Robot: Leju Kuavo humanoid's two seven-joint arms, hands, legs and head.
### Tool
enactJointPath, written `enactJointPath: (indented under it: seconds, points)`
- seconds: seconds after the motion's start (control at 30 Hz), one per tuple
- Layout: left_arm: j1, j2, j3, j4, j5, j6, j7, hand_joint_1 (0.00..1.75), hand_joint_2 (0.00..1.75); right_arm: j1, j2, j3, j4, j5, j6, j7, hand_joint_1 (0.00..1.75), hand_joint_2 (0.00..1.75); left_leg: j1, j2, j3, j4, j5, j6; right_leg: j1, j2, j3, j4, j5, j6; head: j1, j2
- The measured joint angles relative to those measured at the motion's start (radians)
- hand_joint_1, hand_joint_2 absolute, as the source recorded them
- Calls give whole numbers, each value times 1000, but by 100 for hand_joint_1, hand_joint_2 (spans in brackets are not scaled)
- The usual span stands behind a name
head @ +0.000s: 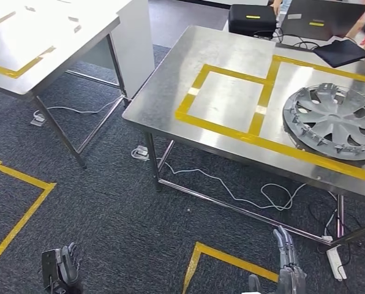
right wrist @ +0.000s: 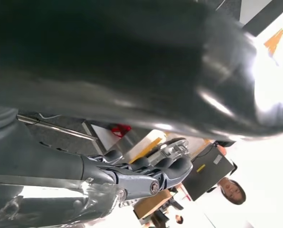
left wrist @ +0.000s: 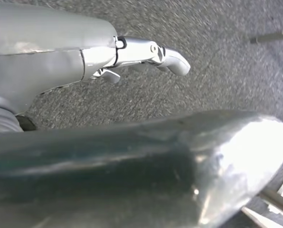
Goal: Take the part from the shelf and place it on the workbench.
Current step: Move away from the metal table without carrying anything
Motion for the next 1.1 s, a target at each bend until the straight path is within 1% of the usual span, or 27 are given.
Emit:
enactJointPath:
  seconds: [0.03, 0.07, 0.1, 0.13, 0.17, 0.23, 0.27, 0.3, 0.33, 0.37, 0.43, 0.5, 0.53, 0.57, 0.6, 0.63, 0.67, 0.7, 0.77, 0.8, 0.87, 0.9, 0.93, 1.0, 1.03, 1.07, 1.1]
  points:
    - [2, -1, -1, 0, 10, -3, 0, 0, 0, -1, 28, -41, 21, -16, 8, -46, 0, 0, -1, -12, -4, 0, 3, 1, 0, 9, -28, 62, -23, 1, 2, 0]
    - [4, -2, -1, 0, 19, -6, 0, 0, 0, -4, 56, -85, 42, -28, 17, -89, 0, 0, -1, -25, -7, 1, 7, 1, 0, 13, -42, 92, -27, 1, 3, 0]
    - [7, -2, -1, 0, 26, -8, 0, 0, 0, -8, 83, -130, 62, -38, 26, -124, 0, 0, -2, -39, -9, 1, 10, 0, 0, 16, -35, 79, -9, -1, 4, 0]
    - [9, -1, -1, 0, 31, -10, 0, 0, 0, -12, 105, -170, 78, -42, 32, -147, 0, 0, -2, -53, -10, 2, 13, -2, 0, 21, -8, 28, 22, -4, 4, 0]
    - [10, -2, -1, 0, 34, -12, 0, 0, 0, -16, 124, -204, 92, -45, 36, -162, 0, 0, -2, -67, -12, 3, 15, -5, -1, 39, 31, -47, 58, -8, 4, 0]
    - [10, -2, -2, -1, 37, -13, 0, 0, 0, -21, 154, -254, 114, -47, 41, -175, 0, 0, -3, -90, -18, 9, 19, -12, -5, 83, 93, -174, 96, -15, 5, 0]
    - [10, -3, -2, -1, 37, -14, 0, 0, 0, -23, 166, -273, 122, -48, 43, -177, 0, 0, -2, -101, -23, 10, 22, -17, -4, 97, 106, -202, 99, -19, 5, 0]
    - [10, -3, -2, -2, 37, -14, 0, 0, 0, -23, 176, -288, 128, -48, 44, -178, 0, 0, -1, -110, -28, 11, 26, -23, -3, 96, 108, -208, 97, -23, 5, 0]
    - [12, -3, -2, -2, 38, -14, 0, 0, 0, -24, 184, -300, 133, -49, 45, -179, 0, 0, 2, -120, -33, 10, 30, -29, -1, 85, 108, -209, 101, -29, 5, 0]
    - [15, -2, -2, -2, 38, -14, 0, 0, 0, -26, 191, -309, 136, -49, 45, -179, 0, 0, 3, -119, -39, 14, 29, -35, -2, 74, 110, -211, 106, -34, 6, 0]
    - [17, -1, -2, -2, 38, -14, 0, 0, 0, -28, 205, -323, 142, -48, 46, -180, 0, 0, 4, -81, -68, 66, -7, -47, -7, 47, 112, -219, 117, -43, 1, 0]
    - [14, -3, -2, -2, 38, -14, 0, 0, 0, -27, 215, -334, 148, -47, 47, -181, 0, 0, 8, -31, -126, 191, -80, -59, -9, 17, 109, -221, 120, -45, -5, 0]
    - [14, -4, -2, -2, 38, -14, 0, 0, 0, -27, 218, -339, 151, -47, 47, -181, 0, 0, 12, -20, -155, 254, -107, -65, -9, 1, 107, -220, 120, -45, -6, 0]
    - [15, -4, -2, -2, 38, -14, 0, 0, 0, -27, 221, -344, 155, -47, 47, -181, 0, 0, 16, -15, -170, 293, -117, -70, -10, -15, 106, -220, 120, -45, -6, 0]
    - [16, -4, -2, -2, 39, -14, 0, 0, 0, -28, 224, -348, 158, -48, 48, -181, 0, 0, 21, -12, -166, 295, -108, -75, -12, -29, 106, -220, 120, -43, -6, 0]
    - [18, -3, -2, -2, 41, -14, 0, 0, 0, -30, 229, -352, 160, -50, 52, -182, 0, 0, 24, -5, -142, 258, -83, -79, -14, -43, 107, -220, 118, -40, -6, 0]
    - [18, -3, -2, -2, 44, -14, 0, 0, 0, -34, 234, -359, 163, -53, 59, -183, 0, 0, 27, 11, -103, 193, -51, -82, -16, -55, 109, -219, 116, -36, -6, 0]
    - [17, -3, -3, -2, 49, -14, 0, 0, 0, -38, 241, -369, 165, -59, 68, -184, 0, 0, 28, 38, -61, 122, -25, -87, -16, -66, 110, -217, 113, -28, -8, 0]
    - [14, -5, -5, -2, 59, -13, 0, 0, 0, -53, 252, -400, 178, -79, 81, -186, 0, 0, 26, 72, -11, 33, -5, -78, -12, -86, 109, -213, 104, -12, -8, 0]
    - [14, -6, -7, -2, 63, -12, 0, 0, 0, -63, 255, -418, 192, -95, 83, -186, 0, 0, 23, 73, -7, 21, -8, -69, -10, -96, 110, -213, 102, -5, -6, 0]
    - [21, -5, -9, -2, 67, -10, 0, 0, 0, -89, 258, -451, 233, -134, 80, -186, 0, 0, 21, 49, -11, 20, -9, -49, -13, -109, 119, -215, 98, 6, 1, 0]
    - [24, -4, -10, -2, 69, -9, 0, 0, 0, -103, 258, -467, 258, -156, 76, -186, 0, 0, 21, 38, -12, 20, -7, -42, -16, -95, 118, -204, 87, 10, 3, 0]
    - [26, -3, -10, -2, 71, -8, 0, 0, 0, -116, 258, -483, 287, -178, 72, -186, 0, 0, 21, 26, -14, 19, -4, -34, -17, -70, 105, -171, 65, 13, 5, 0]
    - [26, -3, -11, -2, 76, -9, 0, 0, 0, -141, 258, -518, 349, -220, 67, -187, 0, 0, 19, 3, -17, 19, 0, -24, -17, -10, 45, -42, -1, 13, 11, 0]
    - [27, -4, -12, -2, 77, -9, 0, 0, 0, -154, 258, -538, 382, -246, 73, -187, 0, 0, 16, -11, -18, 19, 1, -20, -15, 5, 7, 31, -28, 11, 12, 0]
    - [29, -4, -13, -2, 80, -9, 0, 0, 0, -170, 258, -558, 417, -281, 94, -186, 0, 0, 14, -25, -19, 19, 1, -19, -12, 11, -22, 80, -38, 7, 13, 0]
    - [32, -4, -14, -2, 82, -9, 0, 0, 0, -189, 258, -583, 453, -331, 134, -186, 0, 0, 11, -39, -19, 19, 2, -17, -9, 15, -35, 93, -27, 3, 14, 0]
